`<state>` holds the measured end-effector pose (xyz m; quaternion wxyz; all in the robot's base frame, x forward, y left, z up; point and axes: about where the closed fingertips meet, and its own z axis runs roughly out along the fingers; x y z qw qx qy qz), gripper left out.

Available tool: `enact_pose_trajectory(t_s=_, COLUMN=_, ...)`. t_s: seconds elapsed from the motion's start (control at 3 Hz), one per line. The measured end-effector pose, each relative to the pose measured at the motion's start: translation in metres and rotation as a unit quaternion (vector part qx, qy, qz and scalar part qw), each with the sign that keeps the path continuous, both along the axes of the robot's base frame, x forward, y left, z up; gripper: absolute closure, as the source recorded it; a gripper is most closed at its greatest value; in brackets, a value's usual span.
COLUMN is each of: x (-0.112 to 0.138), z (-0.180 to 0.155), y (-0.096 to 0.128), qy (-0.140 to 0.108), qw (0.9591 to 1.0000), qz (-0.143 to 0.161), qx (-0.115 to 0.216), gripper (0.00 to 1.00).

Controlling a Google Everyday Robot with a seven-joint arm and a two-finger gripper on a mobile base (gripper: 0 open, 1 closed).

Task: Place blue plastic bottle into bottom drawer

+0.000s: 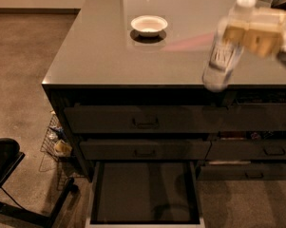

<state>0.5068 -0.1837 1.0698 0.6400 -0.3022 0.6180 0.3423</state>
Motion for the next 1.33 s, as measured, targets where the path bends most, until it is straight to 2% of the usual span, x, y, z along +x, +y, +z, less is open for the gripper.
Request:
enact_pose_trajectory(t_s=0.33, x=-0.016, z=-0.097, y=0.013, qy=0.069, qw=0.9973, qz=0.014, qx=-0.021, gripper=1.0)
enact_pose_trajectory(t_s=0.67, x=-0.017, z=-0.1, y=0.016, qy=0.072, qw=0.997, qz=0.016, qx=-0.021, gripper=1.0)
enact_pose_trajectory(t_s=1.0, x=-0.012, z=-0.125, y=0.027, qy=0.073, qw=0.9971, qz=0.018, qx=-0.011, gripper=1.0)
enact_pose_trajectory(t_s=1.33, x=-0.003, z=-0.185, y=0.045, qy=0.074, qw=0.9969, qz=0.019, qx=0.019, gripper=1.0)
